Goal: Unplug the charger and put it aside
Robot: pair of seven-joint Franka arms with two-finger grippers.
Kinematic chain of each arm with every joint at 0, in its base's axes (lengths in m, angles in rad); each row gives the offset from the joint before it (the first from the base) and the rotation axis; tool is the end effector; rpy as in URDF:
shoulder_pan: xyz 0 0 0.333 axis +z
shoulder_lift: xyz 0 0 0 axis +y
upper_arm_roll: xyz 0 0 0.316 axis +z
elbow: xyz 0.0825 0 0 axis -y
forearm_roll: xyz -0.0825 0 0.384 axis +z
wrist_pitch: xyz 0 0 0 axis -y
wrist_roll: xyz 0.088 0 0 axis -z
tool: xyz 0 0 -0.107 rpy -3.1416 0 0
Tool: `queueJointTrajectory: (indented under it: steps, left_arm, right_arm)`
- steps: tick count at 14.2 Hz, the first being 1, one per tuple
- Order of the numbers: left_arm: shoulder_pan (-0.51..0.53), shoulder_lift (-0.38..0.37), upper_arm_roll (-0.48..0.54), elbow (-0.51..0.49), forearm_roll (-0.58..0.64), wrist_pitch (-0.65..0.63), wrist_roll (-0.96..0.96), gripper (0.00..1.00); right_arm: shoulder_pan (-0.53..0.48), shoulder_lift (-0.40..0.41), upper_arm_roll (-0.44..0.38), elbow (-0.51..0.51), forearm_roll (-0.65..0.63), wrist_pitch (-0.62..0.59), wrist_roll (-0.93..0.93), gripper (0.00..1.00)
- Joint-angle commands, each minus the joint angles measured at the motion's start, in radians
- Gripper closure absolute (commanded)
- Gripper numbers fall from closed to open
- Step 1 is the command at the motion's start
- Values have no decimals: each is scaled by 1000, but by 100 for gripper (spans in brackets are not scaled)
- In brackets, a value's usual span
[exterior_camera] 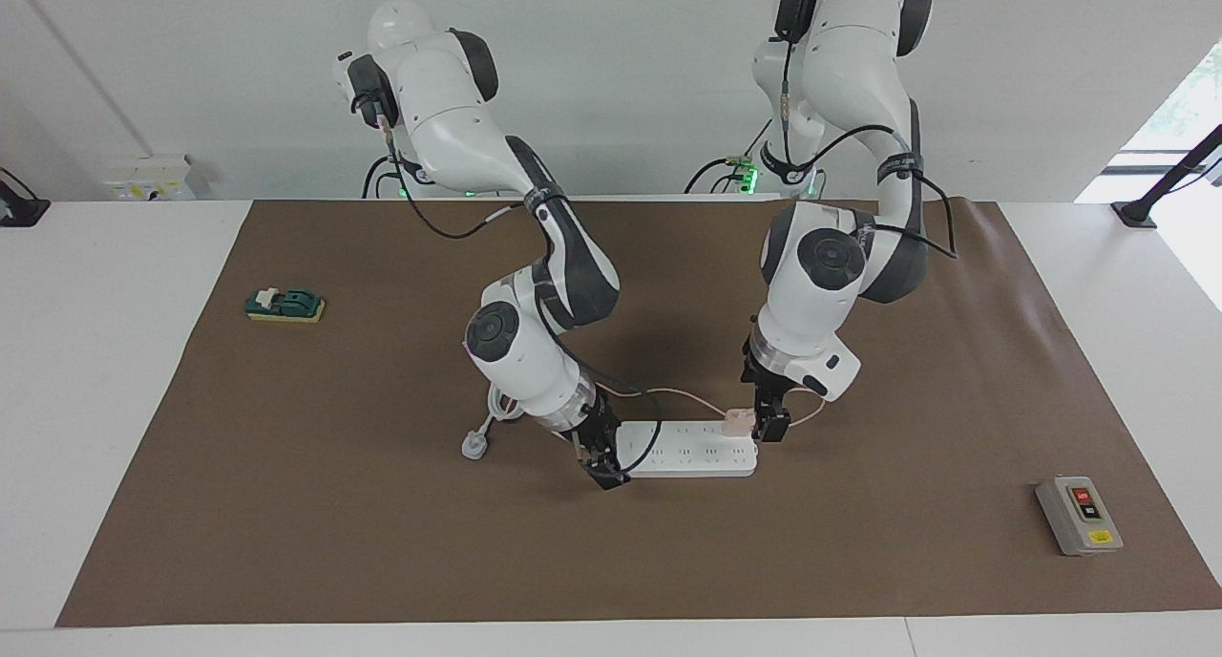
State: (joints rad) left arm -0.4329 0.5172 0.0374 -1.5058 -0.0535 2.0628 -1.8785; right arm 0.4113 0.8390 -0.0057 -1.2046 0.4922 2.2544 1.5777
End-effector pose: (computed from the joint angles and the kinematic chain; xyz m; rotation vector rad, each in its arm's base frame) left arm 0.6448 -0.2767 0.3701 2.2607 2.1105 -0.0149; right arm 0.7107 0.3207 0.2980 -2.0477 1.8033 0.3172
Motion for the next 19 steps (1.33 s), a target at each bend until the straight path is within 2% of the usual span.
queueJointTrajectory:
  steps: [1, 5, 10, 14, 19]
  left_arm:
    - [-27, 26, 13, -2, -9, 46, -25, 0]
    - [-40, 26, 15, -48, -5, 69, -22, 1]
    - [-40, 26, 18, -45, 1, 47, -25, 3]
    - [-44, 29, 24, -36, 63, 33, -96, 3]
    - [-53, 43, 24, -19, 63, 37, -96, 3]
  right_arm:
    - [4, 20, 7, 34, 52, 4, 13, 0]
    - [12, 12, 7, 22, 74, 0, 15, 0]
    - [44, 2, 7, -27, 75, 20, 22, 0]
    - [46, 2, 6, -33, 72, 28, 21, 0]
    - [27, 15, 6, -29, 55, 28, 2, 0]
